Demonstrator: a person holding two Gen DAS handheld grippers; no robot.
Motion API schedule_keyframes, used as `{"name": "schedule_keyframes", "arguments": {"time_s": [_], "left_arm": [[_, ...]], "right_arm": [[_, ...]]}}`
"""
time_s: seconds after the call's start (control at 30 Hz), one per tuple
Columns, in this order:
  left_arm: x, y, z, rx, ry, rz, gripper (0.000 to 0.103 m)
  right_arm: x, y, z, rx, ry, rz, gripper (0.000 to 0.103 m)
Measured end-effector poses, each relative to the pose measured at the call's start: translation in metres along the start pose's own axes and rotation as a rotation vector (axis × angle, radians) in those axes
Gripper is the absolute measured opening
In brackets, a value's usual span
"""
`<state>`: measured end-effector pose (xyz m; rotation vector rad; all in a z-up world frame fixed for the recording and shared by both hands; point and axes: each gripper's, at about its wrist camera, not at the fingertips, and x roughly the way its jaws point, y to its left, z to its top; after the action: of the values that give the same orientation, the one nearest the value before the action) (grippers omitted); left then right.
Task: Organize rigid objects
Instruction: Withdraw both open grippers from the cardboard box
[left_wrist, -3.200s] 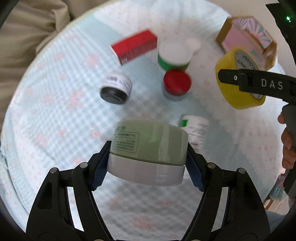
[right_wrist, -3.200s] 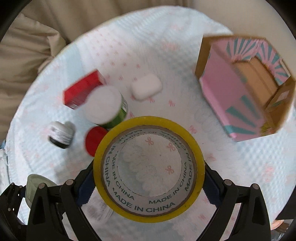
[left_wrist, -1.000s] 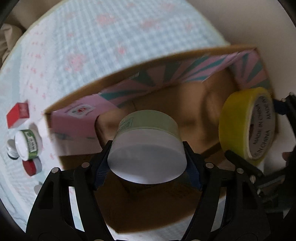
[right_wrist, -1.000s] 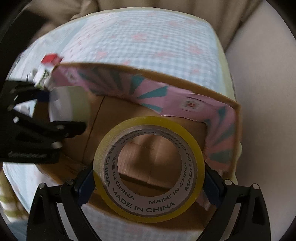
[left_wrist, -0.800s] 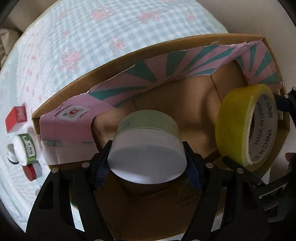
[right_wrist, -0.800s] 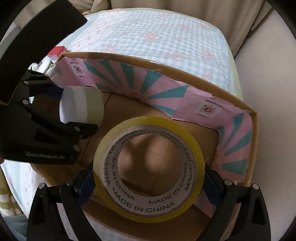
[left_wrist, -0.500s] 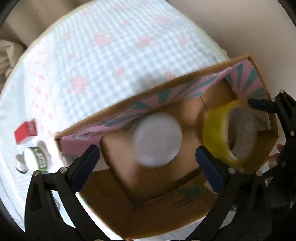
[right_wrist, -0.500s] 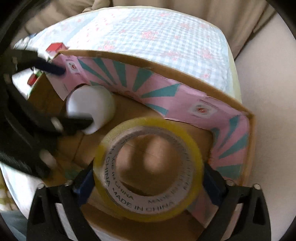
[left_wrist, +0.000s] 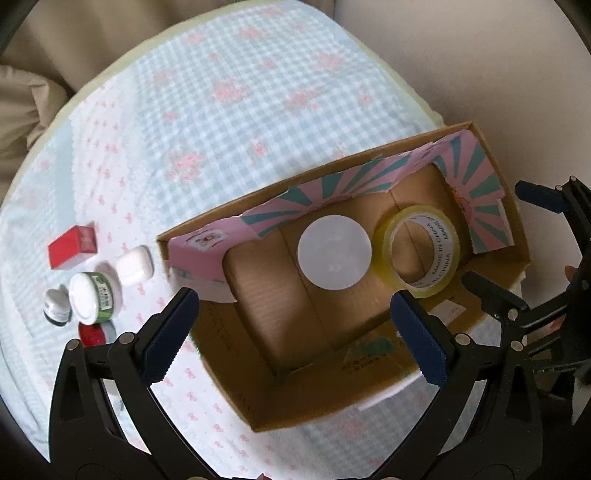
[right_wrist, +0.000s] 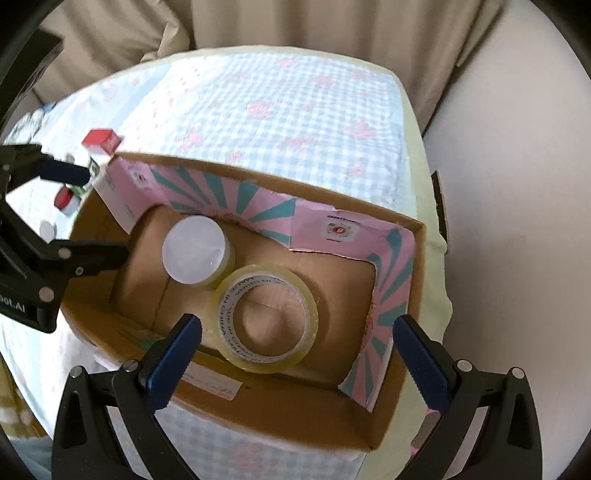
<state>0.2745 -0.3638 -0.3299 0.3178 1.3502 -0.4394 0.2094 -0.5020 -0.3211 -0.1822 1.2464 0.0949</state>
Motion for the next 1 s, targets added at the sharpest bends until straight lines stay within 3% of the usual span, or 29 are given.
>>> {"name": "schedule_keyframes", "arguments": {"time_s": [0.23, 0.5, 0.73, 1.0], "left_arm": [[-0.051, 0.006, -0.023, -0.031, -0.067, -0.009, 0.103], [-0.125, 0.036, -0.077, -0.103, -0.170, -0.011, 0.103], [-0.192, 0.082, -0.134, -0.143, -0.267, -0.005, 0.103], [-0.229, 0.151, -0.196, -0.178, -0.320, -0.006, 0.103]], "right_arm": [[-0.032, 0.001, 0.000, 0.059, 0.029, 0.017, 0.103], [-0.099, 0.026, -0.004, 0.137, -0.030, 0.022, 0.103], [-0.159, 0.073, -0.002, 0.202, -0.106, -0.014, 0.103], [-0.193, 0.145, 0.010, 0.245, -0.133, 0.020, 0.103]]}}
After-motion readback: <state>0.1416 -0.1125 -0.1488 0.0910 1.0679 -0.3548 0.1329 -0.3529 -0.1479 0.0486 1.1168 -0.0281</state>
